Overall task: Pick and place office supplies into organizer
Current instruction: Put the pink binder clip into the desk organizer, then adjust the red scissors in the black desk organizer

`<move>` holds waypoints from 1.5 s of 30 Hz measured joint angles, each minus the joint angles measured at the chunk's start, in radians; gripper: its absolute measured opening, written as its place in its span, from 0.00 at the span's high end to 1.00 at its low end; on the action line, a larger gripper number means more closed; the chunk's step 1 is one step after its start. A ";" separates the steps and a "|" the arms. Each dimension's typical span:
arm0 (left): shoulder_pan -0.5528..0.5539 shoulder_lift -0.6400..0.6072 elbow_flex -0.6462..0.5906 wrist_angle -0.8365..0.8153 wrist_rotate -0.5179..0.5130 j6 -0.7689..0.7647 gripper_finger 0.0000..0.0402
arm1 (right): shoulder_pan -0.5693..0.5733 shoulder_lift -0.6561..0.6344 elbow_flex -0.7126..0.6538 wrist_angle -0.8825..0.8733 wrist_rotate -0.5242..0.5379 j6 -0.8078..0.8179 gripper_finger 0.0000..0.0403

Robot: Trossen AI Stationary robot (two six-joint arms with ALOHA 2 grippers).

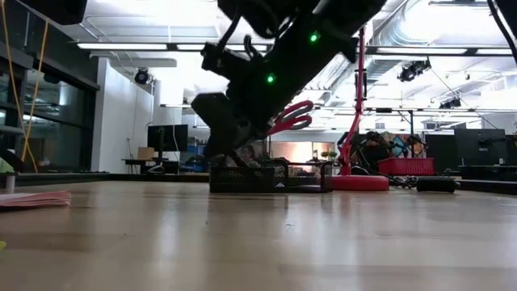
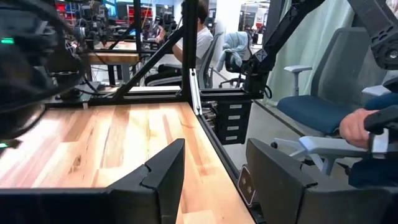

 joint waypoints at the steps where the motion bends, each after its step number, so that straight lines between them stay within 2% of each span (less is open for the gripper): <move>1: 0.000 0.000 0.000 -0.001 0.000 0.000 0.60 | -0.012 0.000 0.000 -0.002 0.000 0.000 0.92; 9: 0.000 0.000 0.000 -0.008 -0.001 0.011 0.60 | -0.113 0.000 0.001 -0.018 0.041 0.004 0.92; 18: 0.000 0.000 0.000 -0.008 -0.001 0.011 0.60 | -0.193 0.000 0.002 -0.074 -0.048 0.045 0.90; 27: 0.000 0.000 0.000 -0.008 -0.001 0.011 0.60 | -0.190 0.000 0.002 -0.072 -0.050 0.034 0.76; 37: 0.000 0.000 0.000 -0.008 -0.001 0.011 0.60 | -0.166 0.000 0.002 -0.050 -0.051 -0.011 0.70; 41: 0.000 0.000 0.000 -0.026 -0.003 0.011 0.60 | -0.116 0.000 0.029 -0.053 -0.016 -0.086 0.69; 45: 0.000 0.000 0.000 -0.038 -0.009 0.006 0.60 | -0.041 -0.008 0.090 -0.242 0.103 -0.112 0.69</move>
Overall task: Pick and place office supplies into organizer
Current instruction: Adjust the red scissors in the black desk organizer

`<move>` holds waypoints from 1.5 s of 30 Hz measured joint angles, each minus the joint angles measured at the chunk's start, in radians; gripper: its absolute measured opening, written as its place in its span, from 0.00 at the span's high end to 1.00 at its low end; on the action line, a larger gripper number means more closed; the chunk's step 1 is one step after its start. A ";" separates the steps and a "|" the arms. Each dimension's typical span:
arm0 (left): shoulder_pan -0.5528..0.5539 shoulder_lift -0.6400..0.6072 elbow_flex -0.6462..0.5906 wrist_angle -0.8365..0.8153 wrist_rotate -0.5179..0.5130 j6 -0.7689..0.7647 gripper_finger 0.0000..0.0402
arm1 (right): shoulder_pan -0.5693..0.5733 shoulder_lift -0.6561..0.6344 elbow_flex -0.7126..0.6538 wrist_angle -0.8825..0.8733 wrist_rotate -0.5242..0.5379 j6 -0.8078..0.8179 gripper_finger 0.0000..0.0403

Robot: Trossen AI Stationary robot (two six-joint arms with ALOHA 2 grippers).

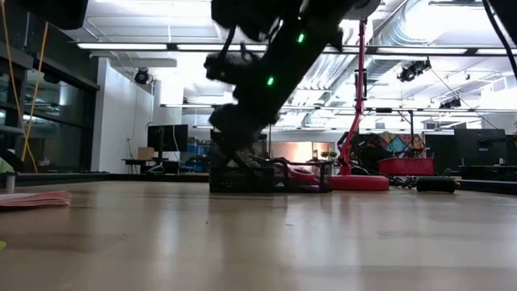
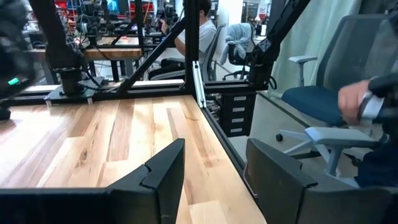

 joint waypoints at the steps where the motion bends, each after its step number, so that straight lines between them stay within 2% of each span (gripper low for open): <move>1: 0.000 0.000 0.000 -0.002 0.000 -0.002 0.60 | 0.021 -0.004 0.018 -0.047 0.040 0.003 0.69; 4: 0.000 0.000 0.000 -0.009 0.000 -0.002 0.60 | 0.092 -0.015 0.051 -0.215 0.177 0.010 0.69; 6: 0.000 0.000 0.000 -0.017 0.000 -0.002 0.60 | 0.131 -0.014 0.056 -0.350 0.239 0.069 0.69; 11: 0.000 0.000 0.000 -0.011 0.000 -0.002 0.60 | 0.187 -0.012 -0.006 -0.506 0.258 0.229 0.69; 13: 0.001 0.000 0.000 -0.011 0.000 -0.002 0.60 | 0.199 -0.012 -0.041 -0.509 0.254 0.220 0.69; 16: 0.001 0.000 0.000 -0.011 0.000 -0.001 0.60 | 0.199 -0.020 -0.087 -0.508 0.171 0.203 0.67; 24: 0.001 0.000 0.000 -0.023 0.000 -0.001 0.60 | 0.155 -0.025 -0.178 -0.468 0.264 0.162 0.62; 33: 0.001 0.000 0.000 -0.038 0.000 -0.003 0.60 | 0.086 -0.025 -0.207 -0.361 0.244 0.047 0.62; 45: 0.001 0.000 0.000 -0.038 0.000 -0.017 0.60 | 0.034 -0.025 -0.207 -0.348 0.235 0.001 0.65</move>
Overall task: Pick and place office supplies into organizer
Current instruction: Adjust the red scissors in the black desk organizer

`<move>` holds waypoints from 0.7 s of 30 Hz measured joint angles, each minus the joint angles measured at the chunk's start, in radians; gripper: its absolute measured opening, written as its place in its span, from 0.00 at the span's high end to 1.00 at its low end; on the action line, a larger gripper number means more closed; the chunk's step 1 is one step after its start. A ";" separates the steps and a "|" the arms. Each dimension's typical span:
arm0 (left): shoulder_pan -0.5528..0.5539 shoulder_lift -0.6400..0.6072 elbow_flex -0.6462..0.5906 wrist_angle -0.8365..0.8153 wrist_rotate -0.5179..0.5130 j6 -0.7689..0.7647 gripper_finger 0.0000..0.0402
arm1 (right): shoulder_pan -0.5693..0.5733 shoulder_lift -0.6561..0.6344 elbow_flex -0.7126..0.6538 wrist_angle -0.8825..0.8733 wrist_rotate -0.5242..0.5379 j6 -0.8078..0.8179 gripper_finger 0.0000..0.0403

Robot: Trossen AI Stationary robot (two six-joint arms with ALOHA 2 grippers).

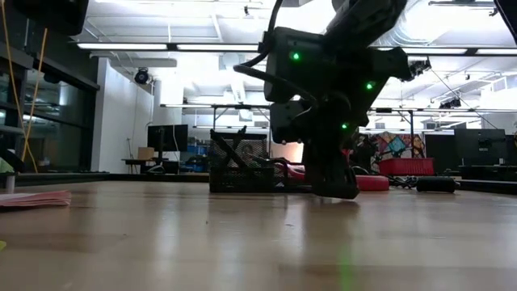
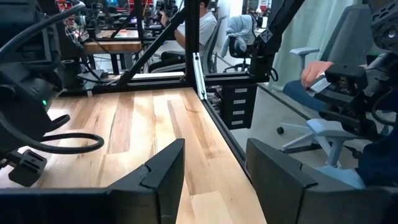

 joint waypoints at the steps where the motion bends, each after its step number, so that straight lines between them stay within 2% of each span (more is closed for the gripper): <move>1: 0.000 0.000 0.000 0.000 0.000 -0.003 0.60 | -0.003 0.000 0.000 0.000 0.000 -0.001 0.65; 21: 0.000 0.000 0.000 0.001 0.000 -0.005 0.60 | -0.065 0.000 0.002 -0.003 -0.042 0.018 0.65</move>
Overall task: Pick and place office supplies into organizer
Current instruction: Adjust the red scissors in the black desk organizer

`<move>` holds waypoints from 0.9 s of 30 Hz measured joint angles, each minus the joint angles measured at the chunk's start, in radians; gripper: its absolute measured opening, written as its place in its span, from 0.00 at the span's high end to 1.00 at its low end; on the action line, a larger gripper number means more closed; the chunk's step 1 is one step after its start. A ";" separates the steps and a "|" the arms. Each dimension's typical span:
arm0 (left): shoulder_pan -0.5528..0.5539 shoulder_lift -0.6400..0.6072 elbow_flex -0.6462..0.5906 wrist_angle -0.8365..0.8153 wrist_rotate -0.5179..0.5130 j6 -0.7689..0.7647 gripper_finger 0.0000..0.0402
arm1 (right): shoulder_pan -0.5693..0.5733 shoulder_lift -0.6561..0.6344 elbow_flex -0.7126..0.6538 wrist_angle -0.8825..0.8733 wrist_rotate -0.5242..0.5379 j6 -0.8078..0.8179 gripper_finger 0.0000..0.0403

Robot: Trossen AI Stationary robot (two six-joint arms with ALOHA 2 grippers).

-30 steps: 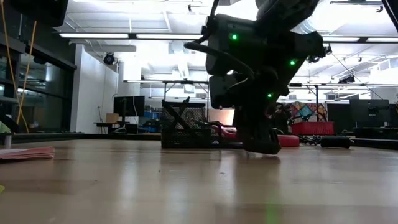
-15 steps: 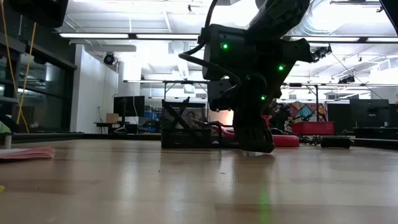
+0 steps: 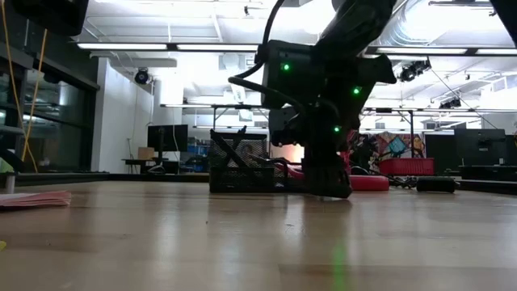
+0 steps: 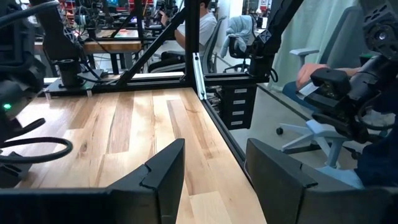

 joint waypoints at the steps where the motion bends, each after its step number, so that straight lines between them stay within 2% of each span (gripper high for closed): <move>1: 0.000 0.000 0.000 0.000 0.000 0.000 0.60 | -0.005 0.000 0.000 0.000 -0.001 0.003 0.65; 6: 0.000 0.000 0.000 0.000 0.000 0.000 0.60 | -0.020 0.000 0.000 -0.001 -0.004 0.008 0.67; 10: 0.000 0.000 0.000 0.000 0.000 0.000 0.60 | -0.020 0.000 0.000 -0.001 0.013 0.008 0.72; 19: 0.000 0.000 0.000 0.000 0.000 0.000 0.60 | -0.020 0.000 0.000 0.009 0.064 0.020 0.96; 24: 0.000 0.000 0.000 0.000 0.000 -0.001 0.60 | -0.020 0.000 0.000 -0.008 0.124 0.036 0.94; 27: 0.000 0.000 0.000 0.000 0.000 -0.002 0.60 | -0.019 0.000 0.000 -0.033 0.156 0.050 0.96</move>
